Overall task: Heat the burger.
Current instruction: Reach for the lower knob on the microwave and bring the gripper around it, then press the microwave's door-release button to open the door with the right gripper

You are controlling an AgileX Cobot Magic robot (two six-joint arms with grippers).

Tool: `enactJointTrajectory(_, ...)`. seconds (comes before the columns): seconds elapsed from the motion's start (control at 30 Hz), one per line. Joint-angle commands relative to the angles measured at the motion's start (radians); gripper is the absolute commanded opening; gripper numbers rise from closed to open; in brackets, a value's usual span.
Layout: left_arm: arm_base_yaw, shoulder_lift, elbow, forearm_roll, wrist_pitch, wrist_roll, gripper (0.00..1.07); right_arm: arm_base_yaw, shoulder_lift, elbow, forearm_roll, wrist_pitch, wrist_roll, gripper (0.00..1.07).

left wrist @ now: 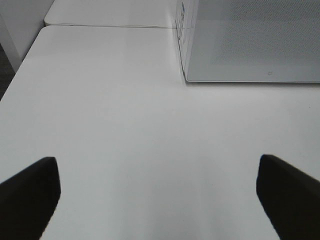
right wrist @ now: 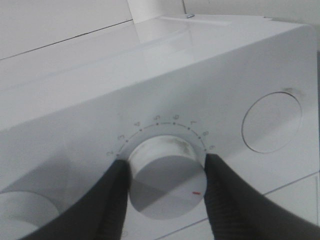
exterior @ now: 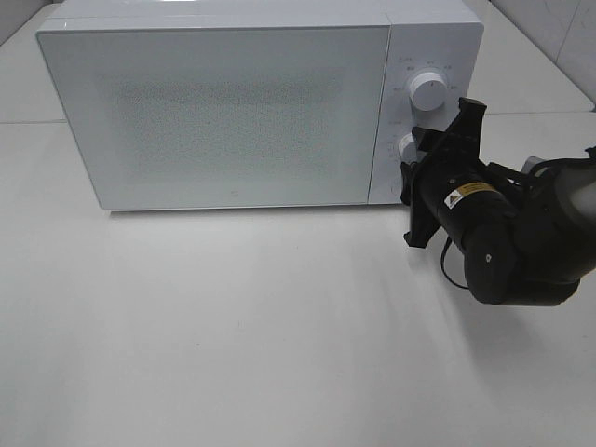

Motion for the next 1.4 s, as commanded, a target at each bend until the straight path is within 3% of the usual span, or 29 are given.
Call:
enactJointTrajectory(0.03, 0.003, -0.016, 0.004, 0.001, 0.003, 0.000, 1.00, -0.007, -0.013, -0.026, -0.019, -0.144, 0.018, 0.20)
enactJointTrajectory(0.17, 0.003, -0.016, 0.004, 0.001, 0.003, 0.000, 1.00, -0.007, -0.013, -0.026, -0.016, -0.135, 0.018, 0.24)
enactJointTrajectory(0.33, 0.003, -0.016, 0.004, 0.001, 0.003, 0.000, 1.00, -0.007, -0.013, -0.026, -0.017, -0.139, 0.019, 0.41)
enactJointTrajectory(0.87, 0.003, -0.016, 0.004, 0.001, 0.003, 0.000, 1.00, -0.007, -0.014, -0.022, -0.017, -0.185, 0.018, 0.76)
enactJointTrajectory(1.4, 0.003, -0.016, 0.004, 0.001, 0.003, 0.000, 1.00, 0.007, -0.067, 0.048, -0.016, -0.196, -0.015, 0.76)
